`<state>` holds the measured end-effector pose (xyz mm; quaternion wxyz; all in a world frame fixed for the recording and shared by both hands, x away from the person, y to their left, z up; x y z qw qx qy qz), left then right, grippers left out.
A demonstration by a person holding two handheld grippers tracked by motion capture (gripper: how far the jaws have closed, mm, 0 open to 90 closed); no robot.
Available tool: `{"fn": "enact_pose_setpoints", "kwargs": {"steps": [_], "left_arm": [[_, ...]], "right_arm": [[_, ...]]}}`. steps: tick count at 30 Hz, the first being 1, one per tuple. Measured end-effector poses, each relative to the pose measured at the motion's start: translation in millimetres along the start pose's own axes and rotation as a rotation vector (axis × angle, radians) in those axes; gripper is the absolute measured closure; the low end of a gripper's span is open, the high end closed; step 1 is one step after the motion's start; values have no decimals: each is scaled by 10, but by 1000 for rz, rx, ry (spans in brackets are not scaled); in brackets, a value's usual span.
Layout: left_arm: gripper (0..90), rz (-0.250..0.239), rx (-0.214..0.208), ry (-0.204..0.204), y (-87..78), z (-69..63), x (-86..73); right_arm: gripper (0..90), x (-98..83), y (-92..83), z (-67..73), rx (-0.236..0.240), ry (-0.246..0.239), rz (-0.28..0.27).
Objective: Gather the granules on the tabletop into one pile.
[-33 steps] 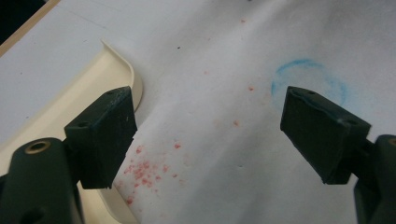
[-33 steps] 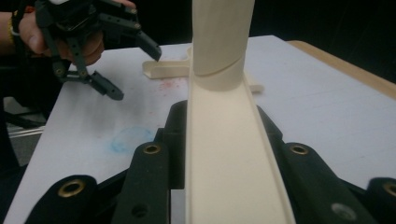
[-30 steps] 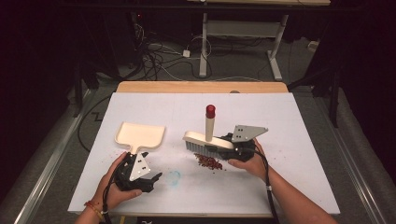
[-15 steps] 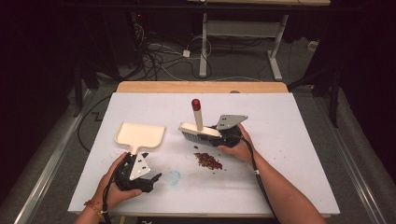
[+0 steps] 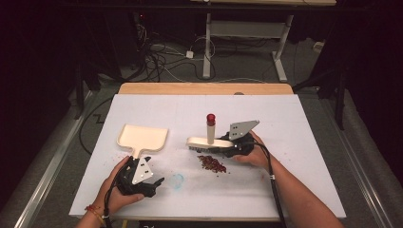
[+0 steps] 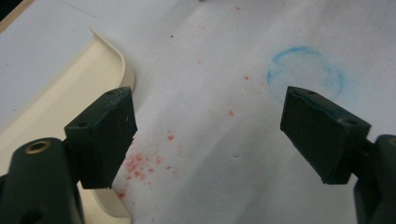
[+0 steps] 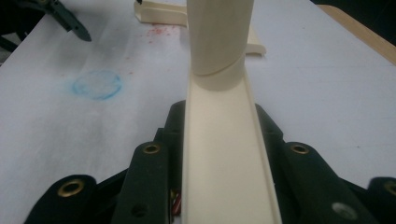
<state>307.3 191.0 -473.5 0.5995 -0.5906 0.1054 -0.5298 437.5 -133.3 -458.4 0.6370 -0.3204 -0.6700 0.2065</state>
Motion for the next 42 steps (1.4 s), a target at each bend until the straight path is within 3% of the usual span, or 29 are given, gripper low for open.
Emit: {"fn": "enact_pose_setpoints", "kwargs": {"steps": [6, 13, 17, 19, 21, 22, 26, 27, 30, 33, 37, 42], "left_arm": [[178, 2, -1, 0, 4, 2, -2], [178, 3, -1, 4, 2, -5, 12], [178, -2, 4, 1, -9, 2, 7], [178, -3, 7, 3, -20, 2, 3], [178, -7, 7, 3, -31, -3, -1], [178, -7, 9, 4, -37, -7, -3], [178, -12, 14, 6, -52, -11, -12], [178, -15, 13, 5, -54, -13, -12], [179, -19, 13, 8, -61, -18, -4], [178, -19, 12, 11, -59, -16, 6], [178, -18, 9, 17, -44, -19, 24], [179, -14, 8, 25, -39, -22, 32]], "right_arm": [[670, -107, -135, 74, 33, -10, -13], [670, -152, -240, 71, -22, 34, -59], [670, -135, -314, 91, -106, 114, -72], [670, -120, -358, 143, -180, 179, -71], [670, -120, -424, 232, -238, 214, -82], [671, -122, -449, 286, -289, 243, -80], [671, -161, -513, 525, -451, 312, -28], [670, -183, -512, 575, -466, 337, -14], [662, -271, -486, 702, -487, 422, 37], [670, -307, -491, 776, -474, 483, 78], [673, -261, -492, 843, -455, 498, 112], [672, -154, -374, 919, -449, 469, 133]]}}
Point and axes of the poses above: each handheld gripper's, and its own axes: y roughly forward along the jaws, x roughly out of its top, z roughly to its left, the point moved 2 cm from there along y, roughly forward along the jaws, and after that the axes turned 12 degrees about z, right-handed, at the moved point
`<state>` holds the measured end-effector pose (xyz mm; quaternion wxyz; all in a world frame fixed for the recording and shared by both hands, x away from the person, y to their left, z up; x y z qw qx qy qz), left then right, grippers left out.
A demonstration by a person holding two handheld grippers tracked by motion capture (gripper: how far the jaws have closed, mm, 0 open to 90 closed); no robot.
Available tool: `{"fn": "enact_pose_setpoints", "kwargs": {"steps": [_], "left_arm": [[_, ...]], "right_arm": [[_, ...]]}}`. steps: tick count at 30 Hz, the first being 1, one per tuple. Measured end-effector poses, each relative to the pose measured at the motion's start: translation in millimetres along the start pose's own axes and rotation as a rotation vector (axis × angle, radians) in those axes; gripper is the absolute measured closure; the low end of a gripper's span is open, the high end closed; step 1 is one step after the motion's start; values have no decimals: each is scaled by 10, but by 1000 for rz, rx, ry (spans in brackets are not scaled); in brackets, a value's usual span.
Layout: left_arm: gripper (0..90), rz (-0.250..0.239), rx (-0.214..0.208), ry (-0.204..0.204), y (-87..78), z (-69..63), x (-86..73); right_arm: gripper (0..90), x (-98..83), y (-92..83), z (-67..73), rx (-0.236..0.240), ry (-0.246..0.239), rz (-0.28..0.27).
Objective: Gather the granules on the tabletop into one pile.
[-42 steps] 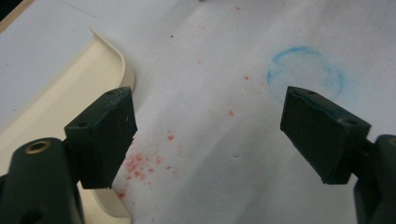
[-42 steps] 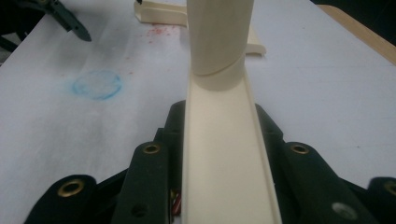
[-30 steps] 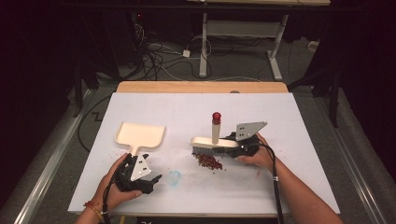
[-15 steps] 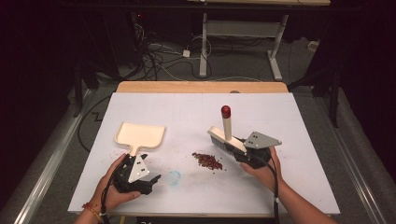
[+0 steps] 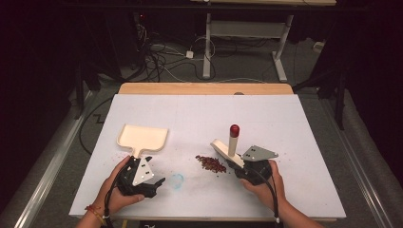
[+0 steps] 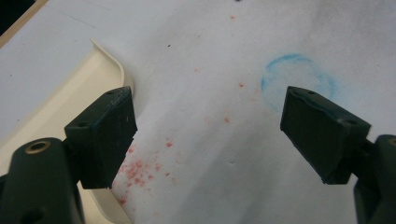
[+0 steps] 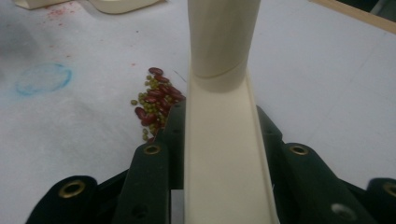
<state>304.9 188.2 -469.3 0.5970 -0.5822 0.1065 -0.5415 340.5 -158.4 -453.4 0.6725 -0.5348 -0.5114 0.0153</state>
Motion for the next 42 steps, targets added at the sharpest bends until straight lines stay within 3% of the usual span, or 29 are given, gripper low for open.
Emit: {"fn": "enact_pose_setpoints", "kwargs": {"steps": [7, 12, 15, 21, 27, 31, 35, 38, 42], "left_arm": [[178, 1, 1, -1, -4, 0, -9], [179, -1, 1, -2, -10, 1, -12], [178, -1, 2, -4, -9, 4, -12], [178, -6, 4, -11, -9, 6, -11], [179, -5, 10, -10, -18, 11, -10], [178, -3, 9, -11, -9, 14, -8], [178, -2, 7, -9, -6, 12, -2], [179, -2, 7, -9, -4, 12, 0], [179, 1, 7, -9, 6, 12, 7]], "right_arm": [[674, 76, 33, 99, -4, 7, -22], [674, 109, 6, 93, -53, -13, -36], [674, 111, -55, 21, -63, -3, -59], [673, 81, -279, -213, -24, 0, -113], [673, -16, -537, -434, -25, 3, -118], [673, -105, -704, -518, 24, -5, -112], [673, -196, -854, -533, 88, -43, -59], [672, -275, -931, -513, 151, -66, -19], [671, -389, -970, -525, 253, -52, 34]]}}
Point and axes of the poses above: each handheld gripper's, and its own axes: y roughly forward along the jaws, x roughly out of its top, z roughly to its left, the point moved 2 cm from there along y, roughly forward along the jaws, and after that the axes turned 12 degrees about z, right-handed, at the moved point
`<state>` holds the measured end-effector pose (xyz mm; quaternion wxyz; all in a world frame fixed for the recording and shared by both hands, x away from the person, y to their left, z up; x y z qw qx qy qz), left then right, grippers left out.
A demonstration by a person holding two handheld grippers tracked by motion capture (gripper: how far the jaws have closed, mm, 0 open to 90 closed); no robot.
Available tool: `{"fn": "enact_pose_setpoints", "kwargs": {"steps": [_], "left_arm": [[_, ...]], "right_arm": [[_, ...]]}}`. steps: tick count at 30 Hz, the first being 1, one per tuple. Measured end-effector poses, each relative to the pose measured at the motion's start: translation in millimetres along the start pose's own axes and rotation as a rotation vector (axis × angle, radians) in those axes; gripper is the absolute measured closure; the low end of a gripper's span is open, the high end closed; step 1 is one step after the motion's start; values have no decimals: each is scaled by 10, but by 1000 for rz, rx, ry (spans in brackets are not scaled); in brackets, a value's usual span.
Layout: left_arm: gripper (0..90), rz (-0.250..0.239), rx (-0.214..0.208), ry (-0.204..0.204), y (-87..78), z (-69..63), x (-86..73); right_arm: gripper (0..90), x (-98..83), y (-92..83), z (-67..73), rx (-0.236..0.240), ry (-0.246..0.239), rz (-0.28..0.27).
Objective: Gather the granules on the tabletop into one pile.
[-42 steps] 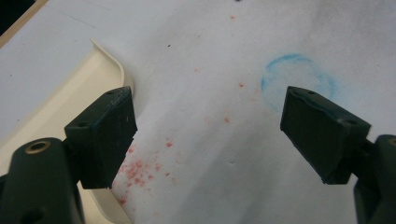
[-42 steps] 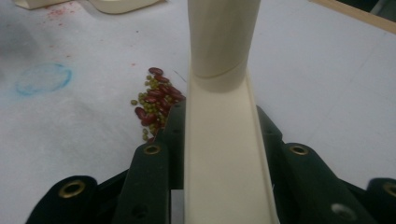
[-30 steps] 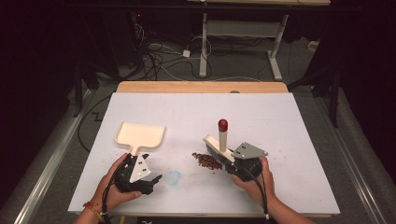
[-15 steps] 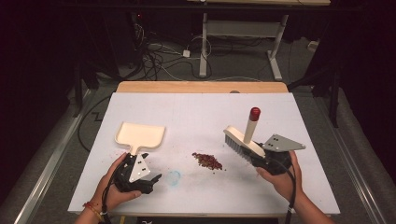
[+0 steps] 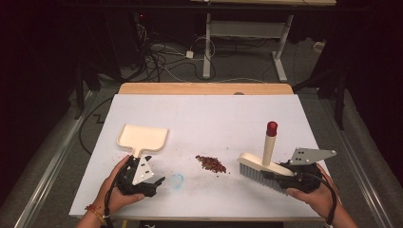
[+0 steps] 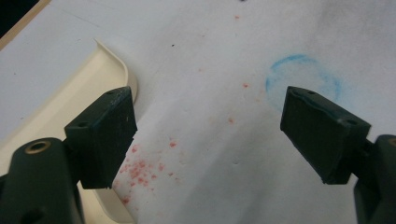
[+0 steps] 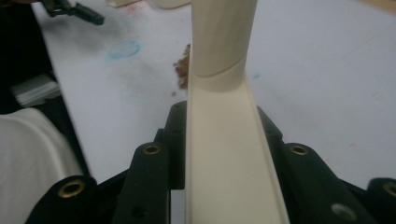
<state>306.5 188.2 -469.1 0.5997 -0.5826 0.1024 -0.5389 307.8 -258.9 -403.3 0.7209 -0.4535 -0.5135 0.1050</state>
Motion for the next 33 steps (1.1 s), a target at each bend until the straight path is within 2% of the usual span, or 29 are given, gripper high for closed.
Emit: {"fn": "enact_pose_setpoints", "kwargs": {"steps": [3, 7, 8, 11, 13, 14, 16, 18, 20, 22, 23, 25, 27, 30, 33], "left_arm": [[178, 2, 0, 7, 4, -7, 12], [178, 4, -4, 6, 13, -8, 16], [178, 7, -5, 9, 18, -4, 16], [178, 11, -9, 6, 38, -6, 17], [178, 15, -10, 13, 38, -8, 19], [179, 15, -11, 15, 38, -10, 20], [178, 18, -13, 17, 45, -13, 19], [178, 22, -15, 16, 52, -17, 18], [178, 25, -17, 18, 58, -21, 16], [178, 28, -16, 20, 61, -23, 14], [178, 25, -18, 17, 62, -27, 13], [178, 25, -19, 16, 60, -30, 7], [178, 27, -18, 14, 58, -31, 0], [178, 24, -15, 11, 47, -22, 2], [178, 15, -10, 7, 39, -11, 10]], "right_arm": [[670, -93, 24, -106, 104, 68, 51], [671, -165, 76, -298, 179, 128, 111], [672, -173, 96, -355, 189, 136, 128], [665, -165, 189, -558, 166, 166, 171], [626, -135, 263, -700, 159, 192, 192], [606, -121, 289, -745, 148, 186, 202], [533, -73, 356, -853, 88, 164, 230], [497, -23, 348, -961, 108, 149, 171], [445, 19, 347, -1046, 90, 118, 167], [417, 50, 336, -1113, 47, 122, 162], [462, 52, 333, -1135, 26, 130, 172], [458, 47, 319, -1201, -97, 150, 189], [447, 25, 295, -1250, -109, 180, 174], [419, 26, 251, -1231, -234, 182, 154], [392, 64, 182, -1113, -319, 136, 38]]}}
Point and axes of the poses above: each handheld gripper's, and its own axes: y roughly forward along the jaws, x roughly out of its top, z roughly to its left, the point moved 2 cm from there along y, roughly forward along the jaws, and after that the axes turned 12 degrees about z, right-handed, at the moved point
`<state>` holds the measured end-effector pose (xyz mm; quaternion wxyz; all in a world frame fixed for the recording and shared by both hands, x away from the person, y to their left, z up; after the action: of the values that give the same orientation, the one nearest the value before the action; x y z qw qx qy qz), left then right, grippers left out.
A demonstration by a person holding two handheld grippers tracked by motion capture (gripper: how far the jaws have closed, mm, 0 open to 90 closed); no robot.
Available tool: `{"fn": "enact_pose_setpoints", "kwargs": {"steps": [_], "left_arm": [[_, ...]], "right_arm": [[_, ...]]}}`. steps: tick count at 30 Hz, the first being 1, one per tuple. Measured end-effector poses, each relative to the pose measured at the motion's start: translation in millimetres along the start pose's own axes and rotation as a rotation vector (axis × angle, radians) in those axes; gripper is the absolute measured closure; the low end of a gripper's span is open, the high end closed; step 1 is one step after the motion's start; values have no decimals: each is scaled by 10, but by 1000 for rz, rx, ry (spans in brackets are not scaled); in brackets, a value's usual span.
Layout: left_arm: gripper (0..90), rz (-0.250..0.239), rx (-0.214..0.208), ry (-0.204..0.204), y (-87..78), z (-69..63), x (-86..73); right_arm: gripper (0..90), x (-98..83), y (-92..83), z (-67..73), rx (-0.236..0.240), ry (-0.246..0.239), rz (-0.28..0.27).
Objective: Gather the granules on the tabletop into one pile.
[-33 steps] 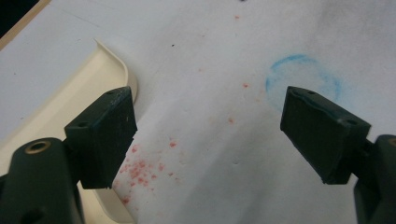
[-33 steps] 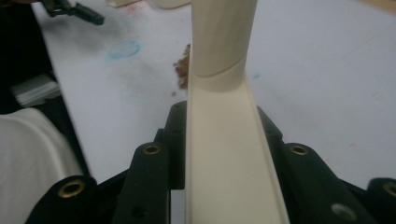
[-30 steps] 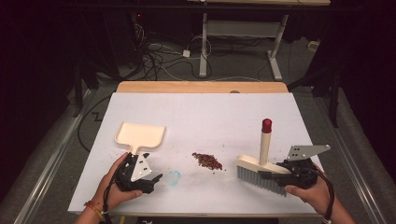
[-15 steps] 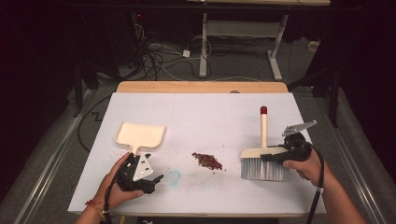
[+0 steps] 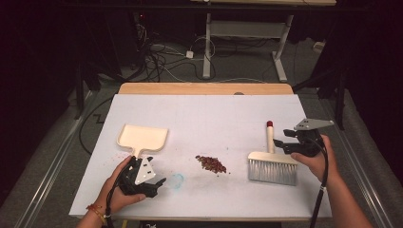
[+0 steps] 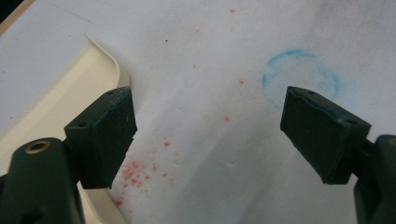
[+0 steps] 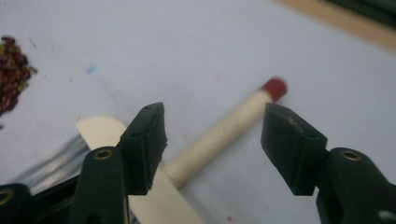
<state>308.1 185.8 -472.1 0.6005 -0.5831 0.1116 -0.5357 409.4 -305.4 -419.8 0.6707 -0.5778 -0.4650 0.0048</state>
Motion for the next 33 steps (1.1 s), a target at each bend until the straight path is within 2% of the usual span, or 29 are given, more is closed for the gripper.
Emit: {"fn": "enact_pose_setpoints", "kwargs": {"steps": [2, 3, 7, 10, 14, 15, 16, 19, 21, 23, 25, 29, 33], "left_arm": [[177, -6, 7, -9, -3, 18, 4], [177, -11, 8, -14, -4, 26, 5], [177, -17, 21, -27, -9, 34, 1], [177, -36, 40, -34, -49, 13, -3], [167, -70, 62, -51, -103, -2, -23], [167, -69, 65, -50, -111, -2, -29], [167, -72, 72, -51, -117, -2, -36], [167, -84, 73, -61, -127, -2, -49], [166, -83, 76, -56, -123, -6, -47], [166, -80, 73, -52, -117, 1, -37], [166, -80, 73, -54, -107, 5, -26], [166, -74, 69, -48, -79, -3, -3], [166, -65, 69, -45, -61, -3, 11]], "right_arm": [[374, 7, -65, 73, -32, -9, -67], [371, 5, -97, 122, -64, -11, -99], [352, -31, -118, 212, -120, 3, -123], [321, -84, -191, 305, -101, 26, -200], [277, -163, -378, 541, -130, -2, -330], [263, -197, -414, 630, -114, -16, -356], [249, -217, -421, 682, -111, -27, -354], [222, -299, -406, 863, -153, -84, -319], [208, -352, -390, 946, -160, -90, -308], [206, -370, -377, 976, -153, -103, -292], [204, -371, -368, 981, -166, -107, -287], [204, -378, -362, 951, -152, -87, -288], [202, -389, -361, 931, -159, -83, -289]]}}
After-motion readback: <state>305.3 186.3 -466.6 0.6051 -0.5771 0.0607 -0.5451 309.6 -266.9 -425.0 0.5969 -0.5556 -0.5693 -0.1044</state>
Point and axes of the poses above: each handheld gripper's, and its own axes: y roughly forward along the jaws, x roughly out of its top, z roughly to its left, the point moved 2 cm from there along y, roughly forward along the jaws, and after that the axes turned 12 degrees about z, right-handed, at the moved point
